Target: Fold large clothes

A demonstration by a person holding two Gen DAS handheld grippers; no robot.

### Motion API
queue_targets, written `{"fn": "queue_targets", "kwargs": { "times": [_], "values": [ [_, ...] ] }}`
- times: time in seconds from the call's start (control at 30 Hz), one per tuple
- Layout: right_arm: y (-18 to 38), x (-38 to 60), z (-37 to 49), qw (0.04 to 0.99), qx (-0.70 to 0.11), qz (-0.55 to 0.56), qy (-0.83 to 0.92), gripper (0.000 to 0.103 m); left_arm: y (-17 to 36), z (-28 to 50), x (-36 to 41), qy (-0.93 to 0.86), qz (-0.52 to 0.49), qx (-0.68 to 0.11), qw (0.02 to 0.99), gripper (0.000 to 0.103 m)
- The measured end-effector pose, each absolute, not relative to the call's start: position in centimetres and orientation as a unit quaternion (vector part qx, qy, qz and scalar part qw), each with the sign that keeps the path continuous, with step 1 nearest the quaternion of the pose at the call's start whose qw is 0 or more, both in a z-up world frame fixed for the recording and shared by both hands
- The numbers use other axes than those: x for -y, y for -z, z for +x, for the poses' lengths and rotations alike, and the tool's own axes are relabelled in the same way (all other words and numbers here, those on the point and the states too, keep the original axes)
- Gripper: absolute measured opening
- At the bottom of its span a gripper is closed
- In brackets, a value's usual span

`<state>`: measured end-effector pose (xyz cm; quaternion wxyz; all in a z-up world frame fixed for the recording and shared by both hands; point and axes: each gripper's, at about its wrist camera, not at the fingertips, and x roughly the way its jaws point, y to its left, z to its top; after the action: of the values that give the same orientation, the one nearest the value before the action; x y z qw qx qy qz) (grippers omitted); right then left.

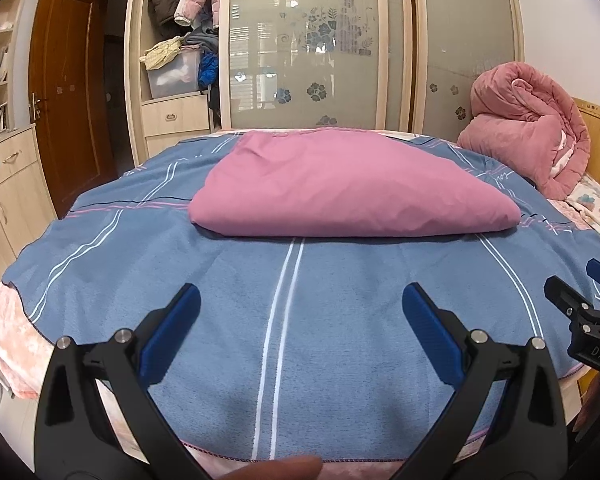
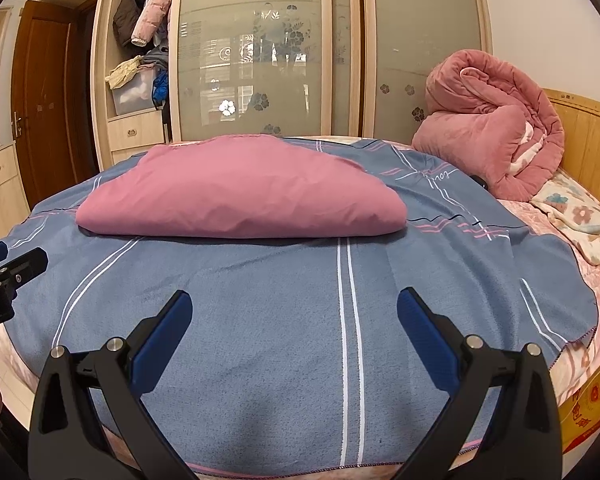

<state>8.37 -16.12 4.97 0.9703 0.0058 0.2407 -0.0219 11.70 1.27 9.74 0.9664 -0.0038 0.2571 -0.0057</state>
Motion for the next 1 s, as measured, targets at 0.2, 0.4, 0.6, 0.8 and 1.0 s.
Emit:
{"fn": "queue_targets", "kwargs": {
  "times": [0.2, 0.4, 0.6, 0.8, 1.0],
  "values": [
    [-5.01, 16.14, 8.44, 0.971, -0.240, 0.005, 0.023, 0.102, -10.02, 11.68, -1.54, 0.003, -0.008, -0.254, 0.967, 0.101],
    [-4.99, 16.17, 8.44, 0.971, -0.239, 0.004, 0.023, 0.102, -10.05, 11.64, -1.76, 0.004, -0.010, -0.254, 0.967, 0.101],
    [-5.00, 16.18, 8.44, 0.971, -0.239, 0.005, 0.023, 0.102, -10.10, 11.69, -1.83, 0.004, -0.008, -0.254, 0.967, 0.101],
    [-4.99, 16.21, 8.42, 0.971, -0.238, 0.004, 0.023, 0.102, -10.12, 11.68, -1.86, 0.004, -0.009, -0.253, 0.967, 0.101],
    [-5.00, 16.38, 8.43, 0.971, -0.239, 0.005, 0.023, 0.102, -10.16, 11.73, -1.87, 0.003, -0.006, -0.252, 0.968, 0.101]
  ]
}}
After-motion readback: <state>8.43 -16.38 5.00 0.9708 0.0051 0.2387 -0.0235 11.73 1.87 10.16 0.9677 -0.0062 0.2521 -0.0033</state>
